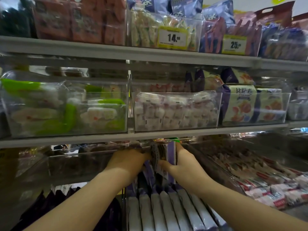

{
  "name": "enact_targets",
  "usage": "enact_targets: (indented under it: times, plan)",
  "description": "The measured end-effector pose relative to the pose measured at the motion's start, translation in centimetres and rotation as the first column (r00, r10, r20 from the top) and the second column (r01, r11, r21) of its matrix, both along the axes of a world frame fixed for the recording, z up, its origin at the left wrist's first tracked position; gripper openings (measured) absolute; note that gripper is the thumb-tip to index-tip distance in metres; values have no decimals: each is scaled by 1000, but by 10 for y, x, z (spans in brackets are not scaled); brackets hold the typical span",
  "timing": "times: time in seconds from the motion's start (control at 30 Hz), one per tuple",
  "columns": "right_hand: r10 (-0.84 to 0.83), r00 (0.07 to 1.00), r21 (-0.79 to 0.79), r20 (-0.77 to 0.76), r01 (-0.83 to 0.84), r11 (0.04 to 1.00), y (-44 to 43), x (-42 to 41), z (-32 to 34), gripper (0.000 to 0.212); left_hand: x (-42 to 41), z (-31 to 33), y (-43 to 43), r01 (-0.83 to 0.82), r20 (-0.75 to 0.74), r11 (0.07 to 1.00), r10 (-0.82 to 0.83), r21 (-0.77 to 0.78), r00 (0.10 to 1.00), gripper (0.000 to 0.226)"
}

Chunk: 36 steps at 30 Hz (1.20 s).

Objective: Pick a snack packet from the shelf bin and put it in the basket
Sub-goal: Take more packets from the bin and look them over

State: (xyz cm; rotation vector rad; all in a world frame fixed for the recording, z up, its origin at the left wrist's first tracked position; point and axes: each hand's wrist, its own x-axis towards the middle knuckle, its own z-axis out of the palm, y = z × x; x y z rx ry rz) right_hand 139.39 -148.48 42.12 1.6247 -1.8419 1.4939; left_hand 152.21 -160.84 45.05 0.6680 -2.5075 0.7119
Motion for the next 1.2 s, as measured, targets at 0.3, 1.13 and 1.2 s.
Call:
enact_targets:
  times: [0.3,1.13,1.2]
  plan:
    - [103,986,134,130,-121,984,-17,-1,2,22,7,5,-12,154,-188,985,-138,76,972,18]
    - [122,703,587,-701,472,658,-56,-6,8,35,5,-11,-15,202,-260,952,-140,231,955,32]
    - [175,679,625,-713,502,598,-60,-6,6,36,4,-11,-16,184,-246,955,-126,232,961,32]
